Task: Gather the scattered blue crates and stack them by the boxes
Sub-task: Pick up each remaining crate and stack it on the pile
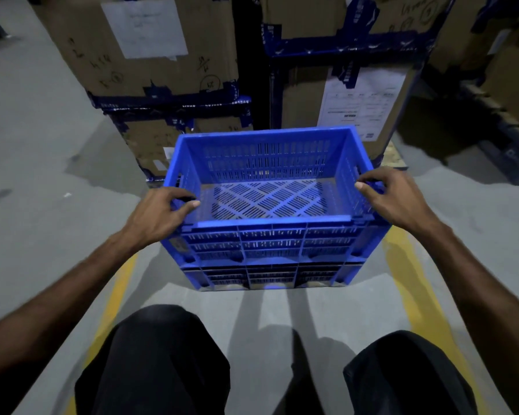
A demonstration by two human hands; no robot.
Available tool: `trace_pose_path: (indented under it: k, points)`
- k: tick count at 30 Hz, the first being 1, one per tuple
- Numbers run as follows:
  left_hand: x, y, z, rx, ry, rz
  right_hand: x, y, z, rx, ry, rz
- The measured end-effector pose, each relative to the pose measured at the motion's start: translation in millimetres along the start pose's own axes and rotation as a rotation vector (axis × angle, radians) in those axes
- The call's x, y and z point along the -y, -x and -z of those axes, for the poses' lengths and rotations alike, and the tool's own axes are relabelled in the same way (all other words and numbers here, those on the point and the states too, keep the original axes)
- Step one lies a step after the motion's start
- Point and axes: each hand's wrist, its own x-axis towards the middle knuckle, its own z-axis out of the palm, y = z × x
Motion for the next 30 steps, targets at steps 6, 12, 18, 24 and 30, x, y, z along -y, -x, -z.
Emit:
trace_pose_path:
  k: [6, 12, 18, 24, 30]
  points:
    - [35.1, -46.7, 2.2, 0.117, -0.109, 0.182, -17.5, -50.7, -10.1, 0.227, 0.070, -0.188]
    - [57.4, -81.5, -22.6, 0.275, 0.001, 0.280, -20.8, -72.7, -38.8, 0.304, 0.103, -0.388]
    - [67.0, -83.5, -43.5, 0.127, 0.045, 0.278, -28.1, -73.9, -49.4, 0.218, 0.166, -0.393]
    - [77.8, -83.0, -49.7, 0.053, 0.081, 0.176, -36.0, -75.2, -52.8, 0.178, 0.151, -0.343]
    - [77.2, -83.4, -48.3, 0.057, 0.044, 0.177, -35.0, -73.1, -51.0, 0.191, 0.142, -0.342]
